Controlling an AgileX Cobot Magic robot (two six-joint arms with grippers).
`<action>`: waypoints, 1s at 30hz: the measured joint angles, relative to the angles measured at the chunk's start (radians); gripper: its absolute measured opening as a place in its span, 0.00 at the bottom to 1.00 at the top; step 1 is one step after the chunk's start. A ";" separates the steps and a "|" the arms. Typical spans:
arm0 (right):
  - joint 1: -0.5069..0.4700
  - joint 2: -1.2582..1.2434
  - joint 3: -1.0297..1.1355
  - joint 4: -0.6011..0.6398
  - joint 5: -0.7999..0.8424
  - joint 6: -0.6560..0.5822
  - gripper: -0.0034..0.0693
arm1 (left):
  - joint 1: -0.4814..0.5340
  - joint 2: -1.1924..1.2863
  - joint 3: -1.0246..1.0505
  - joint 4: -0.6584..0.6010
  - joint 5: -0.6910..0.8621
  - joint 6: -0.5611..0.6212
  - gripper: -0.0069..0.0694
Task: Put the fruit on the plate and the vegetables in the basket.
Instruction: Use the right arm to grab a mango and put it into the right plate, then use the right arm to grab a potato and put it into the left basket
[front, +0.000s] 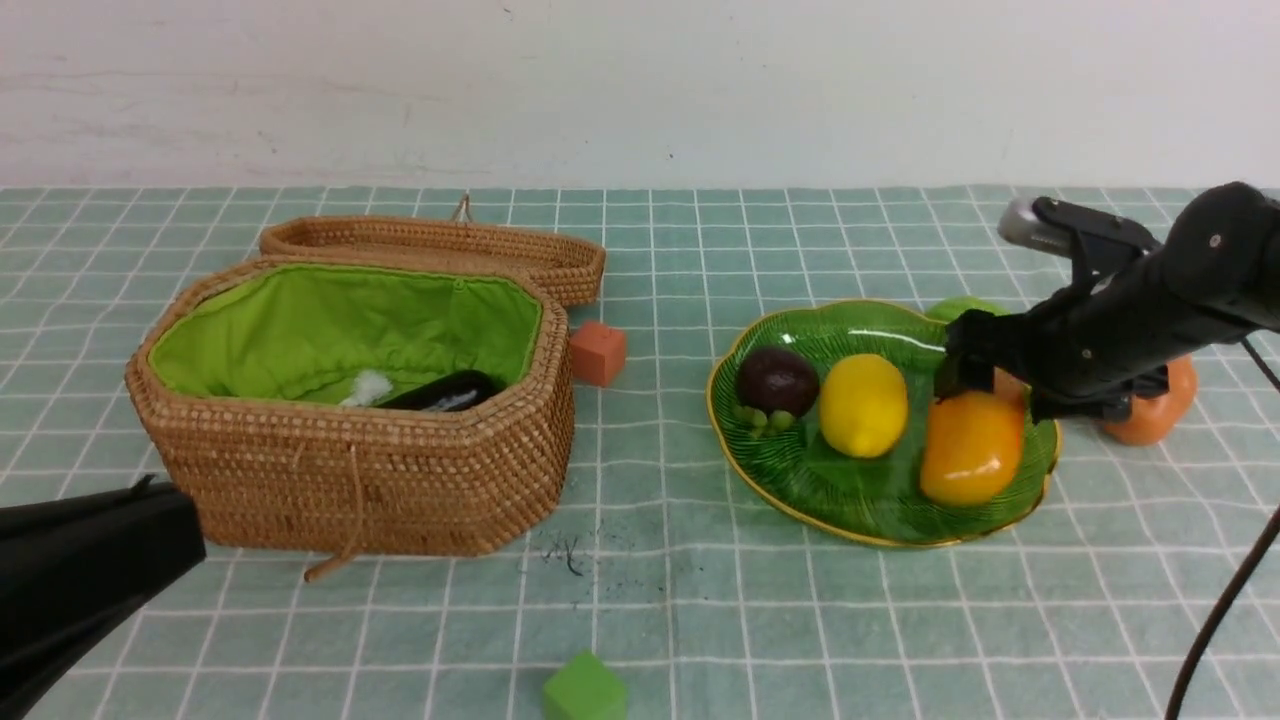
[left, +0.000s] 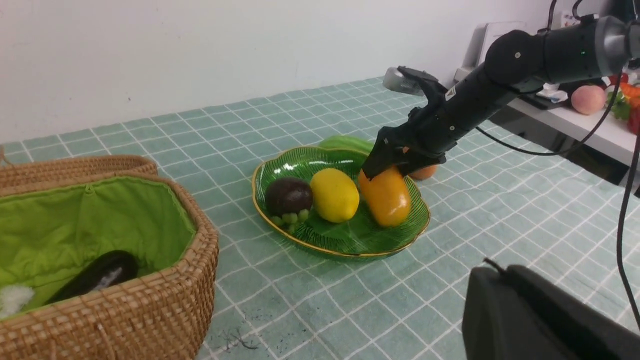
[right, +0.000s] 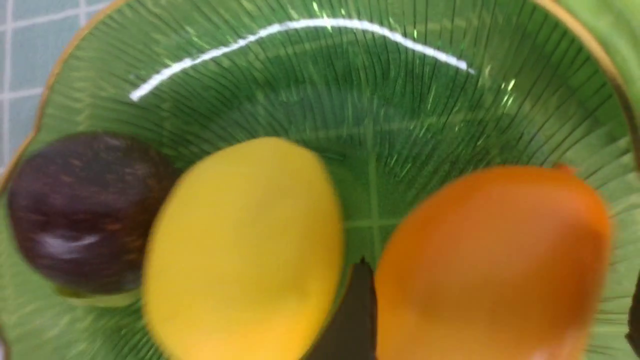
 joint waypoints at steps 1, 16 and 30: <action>0.000 -0.016 -0.013 -0.015 0.025 0.000 0.97 | 0.000 0.000 0.000 0.000 -0.007 0.000 0.08; -0.139 -0.064 -0.188 -0.365 0.353 0.290 0.73 | 0.000 0.000 0.000 -0.002 -0.061 0.000 0.08; -0.264 0.278 -0.430 -0.159 0.258 0.304 0.95 | 0.000 0.000 0.000 -0.002 -0.060 -0.001 0.09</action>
